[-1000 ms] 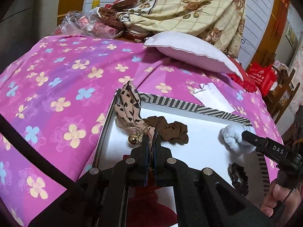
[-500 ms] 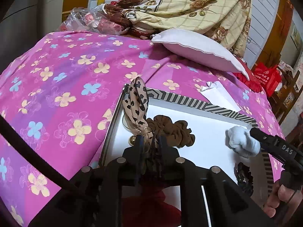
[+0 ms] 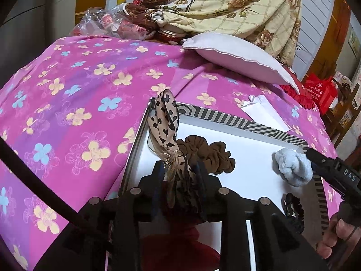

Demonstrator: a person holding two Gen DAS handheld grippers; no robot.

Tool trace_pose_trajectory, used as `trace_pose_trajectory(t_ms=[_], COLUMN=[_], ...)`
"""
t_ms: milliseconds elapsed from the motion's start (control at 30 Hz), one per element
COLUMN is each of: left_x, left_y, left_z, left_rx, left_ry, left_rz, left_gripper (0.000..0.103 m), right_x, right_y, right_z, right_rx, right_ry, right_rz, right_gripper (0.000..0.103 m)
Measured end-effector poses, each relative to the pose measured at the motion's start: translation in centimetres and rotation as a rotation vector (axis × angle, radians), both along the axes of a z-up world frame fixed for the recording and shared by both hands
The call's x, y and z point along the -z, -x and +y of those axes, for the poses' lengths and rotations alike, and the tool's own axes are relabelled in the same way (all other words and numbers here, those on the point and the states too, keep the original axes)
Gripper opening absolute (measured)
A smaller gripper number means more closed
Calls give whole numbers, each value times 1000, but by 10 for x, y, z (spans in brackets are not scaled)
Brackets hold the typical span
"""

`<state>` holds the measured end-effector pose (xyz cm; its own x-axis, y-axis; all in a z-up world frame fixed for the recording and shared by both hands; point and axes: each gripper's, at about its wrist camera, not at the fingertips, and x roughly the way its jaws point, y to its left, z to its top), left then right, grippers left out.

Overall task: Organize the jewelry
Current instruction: 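Open the right gripper over the tray while the left gripper releases the leopard-print scrunchie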

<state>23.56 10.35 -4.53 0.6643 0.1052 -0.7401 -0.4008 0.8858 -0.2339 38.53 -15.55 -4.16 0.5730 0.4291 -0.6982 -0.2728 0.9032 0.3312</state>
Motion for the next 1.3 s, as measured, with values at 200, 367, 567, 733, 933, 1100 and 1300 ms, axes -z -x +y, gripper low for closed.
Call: trace_pose_trajectory(t_ms=[200, 367, 567, 733, 933, 1100, 1300], left_x=[-2, -8, -21, -47, -71, -80, -69], left_y=[0, 1, 5, 20, 44, 70, 111], left_z=[-3, -8, -8, -7, -4, -15, -35], left_rx=[7, 11, 28, 66, 103, 190, 359], left_ry=[-16, -43, -36, -33, -56, -103, -102], left_rz=[-1, -7, -42, -134, -188, -189, -135], left_gripper=[25, 33, 36, 36, 36, 36, 36], right_x=[-16, -23, -30, -46, -62, -67, -48], right_y=[7, 14, 23, 38, 73, 117, 178], right_z=[-3, 3, 2, -11, -31, -46, -65], right_rx=[11, -9, -22, -18, -42, -91, -152], right_ry=[-18, 7, 20, 23, 46, 60, 110], right_rz=[-45, -71, -84, -111, -147, -165, -125], right_gripper=[67, 68, 68, 68, 70, 70, 72])
